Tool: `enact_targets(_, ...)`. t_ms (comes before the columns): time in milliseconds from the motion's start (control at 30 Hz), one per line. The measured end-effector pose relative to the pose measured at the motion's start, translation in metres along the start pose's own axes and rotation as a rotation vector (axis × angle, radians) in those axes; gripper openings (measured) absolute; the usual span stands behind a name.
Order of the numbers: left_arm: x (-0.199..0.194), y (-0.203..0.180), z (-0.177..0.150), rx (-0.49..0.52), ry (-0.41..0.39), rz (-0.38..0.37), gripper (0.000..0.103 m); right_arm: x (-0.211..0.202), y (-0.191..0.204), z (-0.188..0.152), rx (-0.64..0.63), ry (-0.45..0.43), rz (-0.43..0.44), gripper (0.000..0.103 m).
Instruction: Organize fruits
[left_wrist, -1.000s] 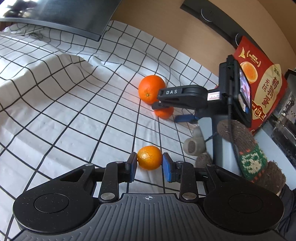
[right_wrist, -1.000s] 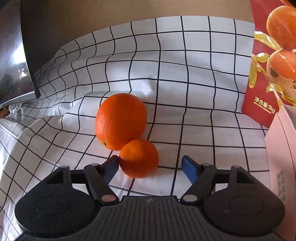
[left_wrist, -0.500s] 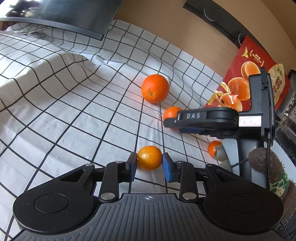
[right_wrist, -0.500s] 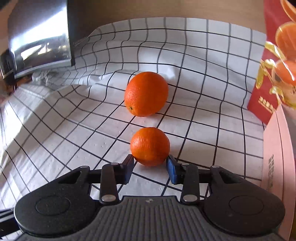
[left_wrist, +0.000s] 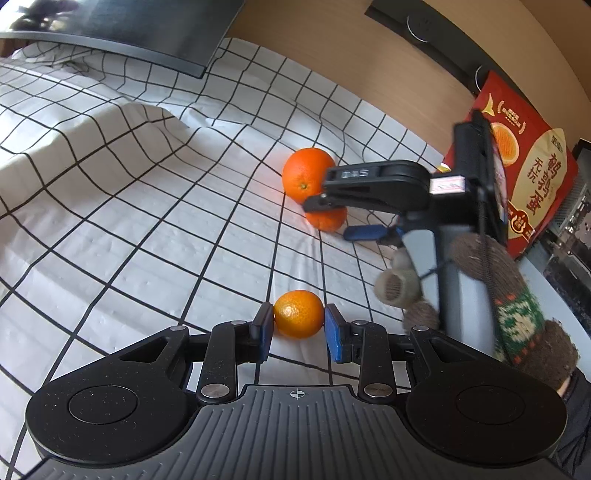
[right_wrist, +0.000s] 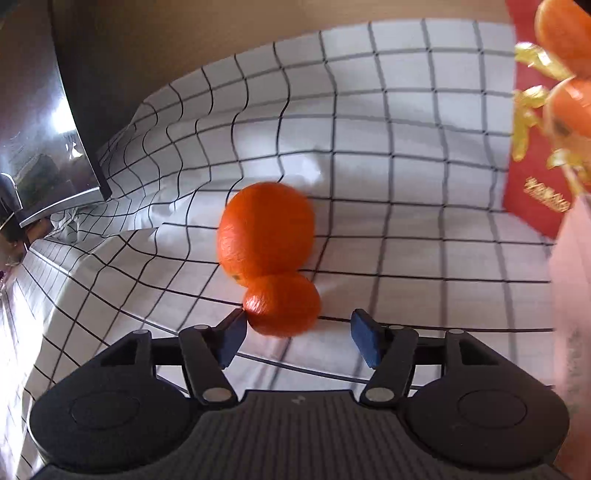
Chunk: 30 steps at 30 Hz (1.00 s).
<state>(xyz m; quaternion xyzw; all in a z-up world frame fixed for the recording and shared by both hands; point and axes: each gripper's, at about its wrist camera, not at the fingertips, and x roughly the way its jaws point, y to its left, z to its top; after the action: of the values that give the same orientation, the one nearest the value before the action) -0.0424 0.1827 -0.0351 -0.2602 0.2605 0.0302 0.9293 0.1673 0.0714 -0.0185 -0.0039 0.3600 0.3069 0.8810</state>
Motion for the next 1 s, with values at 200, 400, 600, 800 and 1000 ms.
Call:
enact_targets(200,-0.001,0.001,0.000,-0.012,0.001,-0.009,0.034,0.008,0.023,-0.003,-0.088,-0.012,-0.070,0.045)
enact_targets(400,0.000,0.002,-0.001,-0.016,0.002,-0.013,0.034,-0.025,0.028,-0.019,-0.184,0.009,-0.034,0.044)
enact_targets(600,0.002,-0.002,-0.002,0.009,0.004,0.009,0.034,-0.101,0.006,-0.065,-0.245,0.023,0.046,0.044)
enact_targets(800,0.009,-0.045,-0.014,0.101,0.060,-0.077,0.034,-0.188,-0.051,-0.124,-0.242,-0.036,-0.004,0.044)
enact_targets(1000,0.024,-0.119,-0.044,0.226,0.173,-0.270,0.034,-0.239,-0.102,-0.161,-0.230,-0.109,-0.150,0.044)
